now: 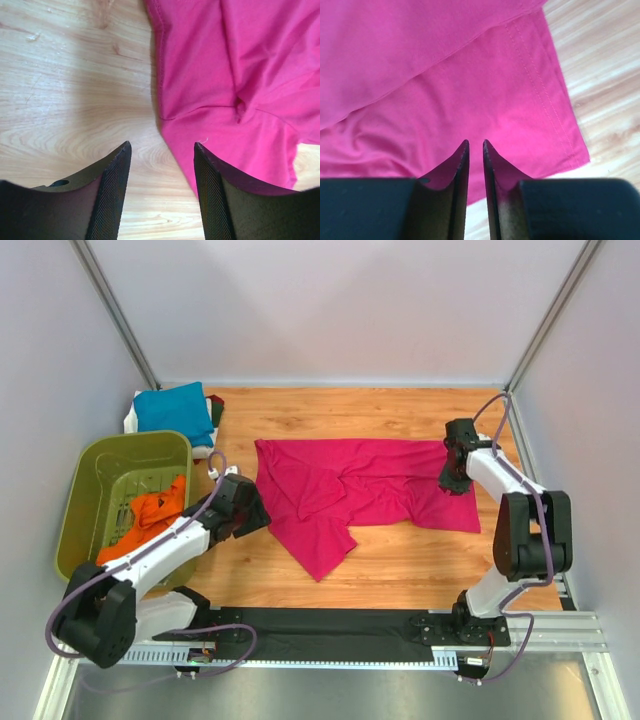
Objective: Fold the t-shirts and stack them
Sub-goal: Fold the tshirt
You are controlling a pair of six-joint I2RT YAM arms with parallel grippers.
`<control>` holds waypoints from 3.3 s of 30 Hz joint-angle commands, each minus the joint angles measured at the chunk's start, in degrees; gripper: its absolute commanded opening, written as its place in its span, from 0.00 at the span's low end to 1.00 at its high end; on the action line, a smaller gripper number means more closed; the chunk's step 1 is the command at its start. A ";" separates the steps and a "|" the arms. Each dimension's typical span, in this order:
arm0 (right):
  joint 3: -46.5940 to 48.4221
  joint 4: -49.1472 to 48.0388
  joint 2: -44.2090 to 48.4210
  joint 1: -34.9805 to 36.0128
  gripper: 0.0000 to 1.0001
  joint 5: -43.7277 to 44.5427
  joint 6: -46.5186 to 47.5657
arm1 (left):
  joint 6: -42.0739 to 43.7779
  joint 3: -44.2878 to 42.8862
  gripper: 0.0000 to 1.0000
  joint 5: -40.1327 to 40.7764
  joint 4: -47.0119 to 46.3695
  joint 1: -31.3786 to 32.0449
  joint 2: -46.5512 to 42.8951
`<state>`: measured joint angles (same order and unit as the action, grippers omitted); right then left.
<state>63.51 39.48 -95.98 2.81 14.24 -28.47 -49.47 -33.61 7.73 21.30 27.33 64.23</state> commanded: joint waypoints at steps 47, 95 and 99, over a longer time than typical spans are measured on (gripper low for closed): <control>-17.89 -4.16 19.06 -16.70 0.36 -4.39 -1.33 | 6.76 -3.13 0.39 -3.94 4.80 -0.09 2.32; -26.68 -19.27 16.88 -27.42 0.03 -6.77 -6.07 | -34.20 10.40 0.59 6.78 -4.59 32.26 -2.80; -26.07 -19.97 16.09 -27.51 0.00 -7.82 -6.16 | -35.87 10.40 0.59 7.91 -4.86 33.31 -1.56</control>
<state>36.12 20.40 -78.76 -24.47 5.85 -34.92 -83.26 -23.00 14.94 17.10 59.68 61.56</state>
